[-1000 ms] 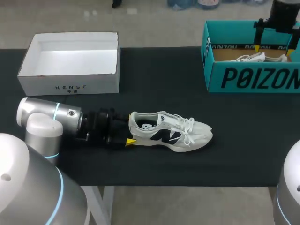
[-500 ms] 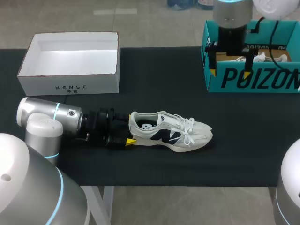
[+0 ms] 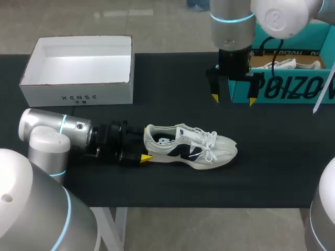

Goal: Take the shoe out of the shoebox, open the shoe tongue, remove and reinsert the insole, then place the shoe into the shoebox

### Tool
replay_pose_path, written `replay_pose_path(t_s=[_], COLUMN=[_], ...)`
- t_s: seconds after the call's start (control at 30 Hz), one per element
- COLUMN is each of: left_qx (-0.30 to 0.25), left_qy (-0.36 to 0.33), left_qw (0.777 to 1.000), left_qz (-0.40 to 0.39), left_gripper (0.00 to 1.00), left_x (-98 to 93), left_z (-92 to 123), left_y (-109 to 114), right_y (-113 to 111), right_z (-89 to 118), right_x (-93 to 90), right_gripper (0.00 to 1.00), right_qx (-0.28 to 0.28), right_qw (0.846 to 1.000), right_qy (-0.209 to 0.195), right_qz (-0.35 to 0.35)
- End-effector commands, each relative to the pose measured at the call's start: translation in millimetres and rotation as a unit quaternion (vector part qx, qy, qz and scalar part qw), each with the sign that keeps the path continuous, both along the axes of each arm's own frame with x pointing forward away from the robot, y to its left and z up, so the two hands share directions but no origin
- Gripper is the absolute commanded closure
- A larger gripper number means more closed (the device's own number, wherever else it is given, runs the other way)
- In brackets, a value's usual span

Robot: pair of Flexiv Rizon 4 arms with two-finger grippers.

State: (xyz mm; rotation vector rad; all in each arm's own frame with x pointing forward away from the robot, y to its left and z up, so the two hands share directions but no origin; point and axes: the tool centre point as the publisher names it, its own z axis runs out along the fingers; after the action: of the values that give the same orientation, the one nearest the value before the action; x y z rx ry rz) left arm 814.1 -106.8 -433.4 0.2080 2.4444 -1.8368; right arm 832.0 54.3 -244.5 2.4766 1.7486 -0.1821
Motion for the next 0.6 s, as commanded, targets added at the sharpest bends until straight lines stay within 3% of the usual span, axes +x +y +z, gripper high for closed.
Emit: replay_pose_path(t_s=[0.03, 0.33, 0.6], left_qx=[0.0, 0.0, 0.0], left_qy=[0.0, 0.0, 0.0], left_qw=[1.0, 1.0, 1.0], left_qz=[0.0, 0.0, 0.0], left_gripper=[1.0, 1.0, 1.0], left_x=[0.4, 0.4, 0.4], left_z=[-2, -2, -2], left_y=[0, 0, 0], right_y=[-1, -1, 29], right_z=[-1, -1, -9], right_x=[0.7, 0.7, -44.5], right_gripper=[0.0, 0.0, 0.0], right_qx=[0.002, 0.002, -0.012], right_qw=[1.0, 1.0, 1.0], right_qy=[0.0, 0.0, 0.024], right_qz=[0.0, 0.0, -0.015])
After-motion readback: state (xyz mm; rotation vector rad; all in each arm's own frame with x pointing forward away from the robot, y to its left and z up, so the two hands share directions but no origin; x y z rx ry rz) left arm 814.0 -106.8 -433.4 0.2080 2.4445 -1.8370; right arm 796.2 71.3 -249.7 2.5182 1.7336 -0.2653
